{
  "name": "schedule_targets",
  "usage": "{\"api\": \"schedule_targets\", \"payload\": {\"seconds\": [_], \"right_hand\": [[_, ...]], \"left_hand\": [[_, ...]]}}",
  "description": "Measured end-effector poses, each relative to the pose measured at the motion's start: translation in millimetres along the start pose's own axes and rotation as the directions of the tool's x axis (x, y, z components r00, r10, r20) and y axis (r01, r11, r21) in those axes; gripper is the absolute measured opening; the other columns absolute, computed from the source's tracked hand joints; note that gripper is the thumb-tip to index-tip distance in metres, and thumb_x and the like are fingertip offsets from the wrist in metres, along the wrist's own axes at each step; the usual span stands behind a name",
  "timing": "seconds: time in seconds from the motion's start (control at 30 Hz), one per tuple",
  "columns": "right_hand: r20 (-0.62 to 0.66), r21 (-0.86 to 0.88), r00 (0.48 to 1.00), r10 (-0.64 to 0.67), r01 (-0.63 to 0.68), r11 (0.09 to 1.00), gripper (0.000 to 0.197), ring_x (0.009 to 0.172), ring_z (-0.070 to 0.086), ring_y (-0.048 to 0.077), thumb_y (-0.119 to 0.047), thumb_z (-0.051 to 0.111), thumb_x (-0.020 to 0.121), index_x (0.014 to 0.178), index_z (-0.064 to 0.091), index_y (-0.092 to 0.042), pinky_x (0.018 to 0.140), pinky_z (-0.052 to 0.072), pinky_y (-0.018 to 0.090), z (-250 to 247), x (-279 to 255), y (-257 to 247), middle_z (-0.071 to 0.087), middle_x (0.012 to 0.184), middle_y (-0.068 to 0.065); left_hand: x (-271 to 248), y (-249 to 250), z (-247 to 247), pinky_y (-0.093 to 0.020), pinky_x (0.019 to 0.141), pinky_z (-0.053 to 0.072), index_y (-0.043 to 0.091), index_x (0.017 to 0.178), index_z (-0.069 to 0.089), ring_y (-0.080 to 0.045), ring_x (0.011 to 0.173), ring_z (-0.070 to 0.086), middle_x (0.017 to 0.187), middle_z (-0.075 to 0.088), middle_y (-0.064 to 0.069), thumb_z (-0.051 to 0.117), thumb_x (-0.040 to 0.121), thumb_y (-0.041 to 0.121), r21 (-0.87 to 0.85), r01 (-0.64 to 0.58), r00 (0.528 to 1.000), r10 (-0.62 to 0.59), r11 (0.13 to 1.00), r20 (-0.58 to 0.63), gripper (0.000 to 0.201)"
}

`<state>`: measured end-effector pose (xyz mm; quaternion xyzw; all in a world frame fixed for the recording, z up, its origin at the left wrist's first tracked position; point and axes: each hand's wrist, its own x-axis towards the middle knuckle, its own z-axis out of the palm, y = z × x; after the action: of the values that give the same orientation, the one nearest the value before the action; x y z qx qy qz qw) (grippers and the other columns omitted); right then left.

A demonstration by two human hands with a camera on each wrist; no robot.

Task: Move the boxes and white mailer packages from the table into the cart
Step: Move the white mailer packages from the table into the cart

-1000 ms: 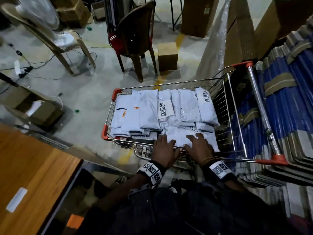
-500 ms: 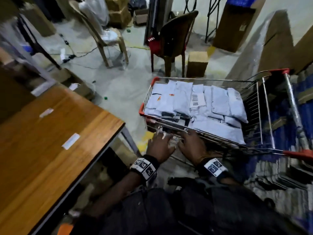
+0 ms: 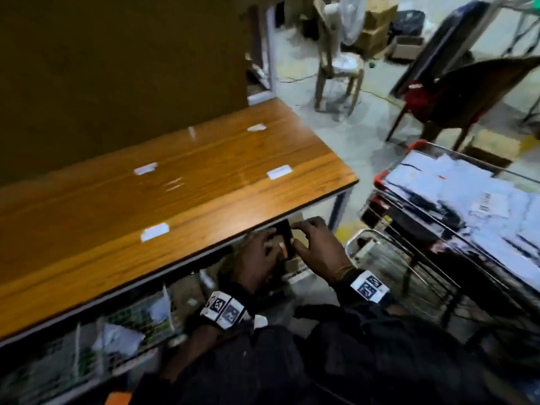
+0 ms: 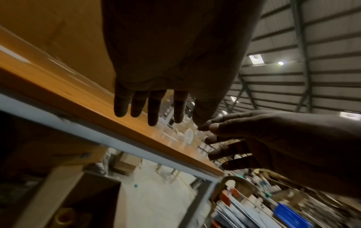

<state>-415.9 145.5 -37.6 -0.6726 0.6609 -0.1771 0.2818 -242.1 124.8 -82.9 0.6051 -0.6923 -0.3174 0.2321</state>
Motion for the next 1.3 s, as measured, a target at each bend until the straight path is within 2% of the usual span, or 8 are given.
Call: {"api": "schedule_targets", "payload": {"seconds": [0.17,0.3,0.47,0.6,0.77,0.9,1.03,1.3], "right_hand": [[0.13,-0.021,0.982,-0.14,0.144,0.989,0.037,0.101,0.06,0.031,-0.034,0.057,0.09,0.126,0.057,-0.023,0.086,0.051,0.043,53.9,15.0,-80.0,0.046,0.124,0.009],[0.229,0.026,0.932,-0.281,0.282,0.959,0.038,0.1,0.06,0.027,-0.034,0.059,0.092,0.129,0.055,-0.025,0.087,0.052,0.04,89.7,18.3,-129.0,0.045,0.128,0.007],[0.321,0.039,0.851,-0.416,0.427,0.904,0.041,0.094,0.061,0.024,-0.035,0.061,0.092,0.131,0.052,-0.027,0.082,0.053,0.04,134.2,21.5,-177.1,0.044,0.128,0.006],[0.401,0.014,0.768,-0.499,0.539,0.842,0.046,0.099,0.06,0.027,-0.033,0.059,0.093,0.136,0.048,-0.026,0.083,0.052,0.042,170.3,33.0,-223.0,0.041,0.133,0.008],[0.453,0.061,0.686,-0.569,0.613,0.788,0.045,0.101,0.061,0.026,-0.039,0.057,0.095,0.138,0.045,-0.031,0.082,0.052,0.043,223.0,52.2,-285.4,0.04,0.135,0.006],[0.459,0.125,0.628,-0.628,0.655,0.746,0.045,0.109,0.058,0.023,-0.043,0.056,0.095,0.137,0.045,-0.033,0.083,0.051,0.038,270.2,72.1,-342.1,0.041,0.135,0.003],[0.439,0.208,0.565,-0.699,0.693,0.69,0.043,0.109,0.057,0.023,-0.04,0.058,0.094,0.135,0.049,-0.031,0.082,0.049,0.035,308.2,95.6,-399.2,0.044,0.132,0.003],[0.455,0.303,0.508,-0.731,0.684,0.664,0.042,0.118,0.053,0.024,-0.039,0.063,0.09,0.13,0.055,-0.026,0.092,0.049,0.04,377.3,137.2,-478.9,0.048,0.13,0.006]], "left_hand": [[-53.4,-53.1,-69.5,-0.024,0.097,0.039,0.022,0.125,0.062,-0.018,0.116,0.054,0.123,0.06,-0.003,0.065,0.089,0.028,-0.021,0.13,0.965,-0.131,0.991,-0.226,0.036],[-94.0,-88.6,-108.9,-0.034,0.097,0.047,0.021,0.125,0.063,-0.019,0.114,0.057,0.122,0.06,-0.002,0.064,0.091,0.031,-0.093,0.203,0.916,-0.223,0.975,-0.333,0.035],[-135.5,-126.3,-145.2,-0.025,0.094,0.042,0.02,0.126,0.062,-0.018,0.117,0.055,0.126,0.06,-0.002,0.063,0.092,0.031,-0.146,0.298,0.834,-0.331,0.943,-0.441,0.035],[-158.6,-157.6,-173.6,-0.019,0.095,0.034,0.021,0.132,0.057,-0.016,0.125,0.048,0.135,0.054,0.0,0.06,0.095,0.029,-0.228,0.389,0.755,-0.451,0.892,-0.476,0.039],[-177.5,-204.5,-209.8,-0.031,0.102,0.041,0.032,0.13,0.055,-0.013,0.128,0.046,0.136,0.051,0.007,0.059,0.094,0.04,-0.333,0.439,0.662,-0.551,0.835,-0.508,0.037],[-187.7,-241.5,-258.2,-0.028,0.094,0.041,0.033,0.133,0.053,-0.015,0.122,0.048,0.133,0.049,0.005,0.058,0.095,0.04,-0.34,0.517,0.575,-0.613,0.786,-0.543,0.039],[-189.0,-276.5,-311.9,-0.028,0.086,0.045,0.032,0.134,0.053,-0.015,0.102,0.056,0.125,0.052,0.0,0.059,0.094,0.04,-0.317,0.565,0.497,-0.621,0.761,-0.606,0.041],[-185.4,-330.7,-385.5,-0.038,0.097,0.047,0.031,0.138,0.049,-0.019,0.124,0.049,0.136,0.048,-0.002,0.06,0.094,0.04,-0.395,0.579,0.375,-0.663,0.713,-0.648,0.046]]}}
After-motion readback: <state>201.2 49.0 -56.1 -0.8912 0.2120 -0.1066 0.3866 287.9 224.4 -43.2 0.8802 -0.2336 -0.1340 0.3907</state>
